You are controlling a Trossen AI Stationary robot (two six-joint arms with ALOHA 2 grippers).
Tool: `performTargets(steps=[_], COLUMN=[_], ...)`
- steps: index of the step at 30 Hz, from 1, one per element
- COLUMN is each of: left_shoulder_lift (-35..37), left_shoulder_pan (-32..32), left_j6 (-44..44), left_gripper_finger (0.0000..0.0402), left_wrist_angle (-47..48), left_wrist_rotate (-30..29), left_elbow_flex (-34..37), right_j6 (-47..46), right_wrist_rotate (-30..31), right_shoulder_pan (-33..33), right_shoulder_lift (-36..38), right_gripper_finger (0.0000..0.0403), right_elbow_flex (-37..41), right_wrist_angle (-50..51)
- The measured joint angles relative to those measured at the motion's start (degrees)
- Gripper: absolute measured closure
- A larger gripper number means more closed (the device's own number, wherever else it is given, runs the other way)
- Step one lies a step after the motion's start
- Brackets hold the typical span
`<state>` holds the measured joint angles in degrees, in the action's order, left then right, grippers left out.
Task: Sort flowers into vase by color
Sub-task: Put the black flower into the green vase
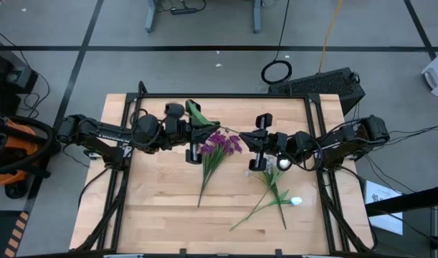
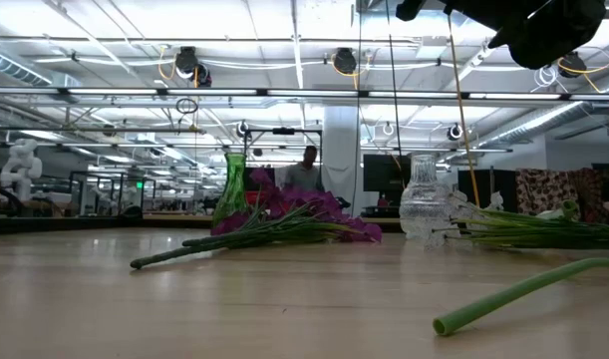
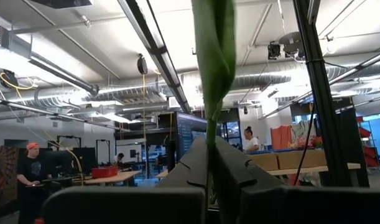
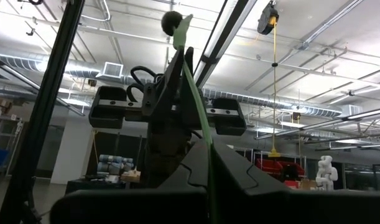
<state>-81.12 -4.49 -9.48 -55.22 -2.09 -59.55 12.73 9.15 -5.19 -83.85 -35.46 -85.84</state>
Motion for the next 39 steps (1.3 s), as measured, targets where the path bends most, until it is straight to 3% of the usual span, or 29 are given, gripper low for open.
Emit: performTargets(steps=[7, 15, 22, 31, 39], left_shoulder_lift=[0.47, 4.99, 11.86, 19.95, 27.37], left_shoulder_pan=[0.01, 2.09, 4.70, 8.28, 11.21], left_j6=[-0.32, -0.20, -0.06, -0.13, 1.63], left_gripper_finger=[0.0392, 0.0394, 0.0393, 0.0392, 0.0391], left_wrist_angle=[0.84, 9.49, 23.06, 37.01, 35.96], left_wrist_rotate=[-0.07, -0.04, -2.02, -6.37, -12.85], left_elbow_flex=[0.00, -0.02, 0.00, 1.22, 11.22], right_j6=[-0.02, -2.06, -3.03, -8.99, -11.97], right_wrist_rotate=[-0.13, 5.17, 12.33, 11.93, 11.55], right_shoulder_pan=[0.00, -0.02, -0.13, -0.13, -0.15], right_shoulder_lift=[0.00, 0.56, 3.74, 7.59, 8.09], right_gripper_finger=[0.0393, 0.0290, 0.0228, 0.0214, 0.0213], right_elbow_flex=[-0.03, -0.07, -0.07, -0.02, -0.02], right_wrist_angle=[0.05, 3.94, 18.62, 36.04, 44.78])
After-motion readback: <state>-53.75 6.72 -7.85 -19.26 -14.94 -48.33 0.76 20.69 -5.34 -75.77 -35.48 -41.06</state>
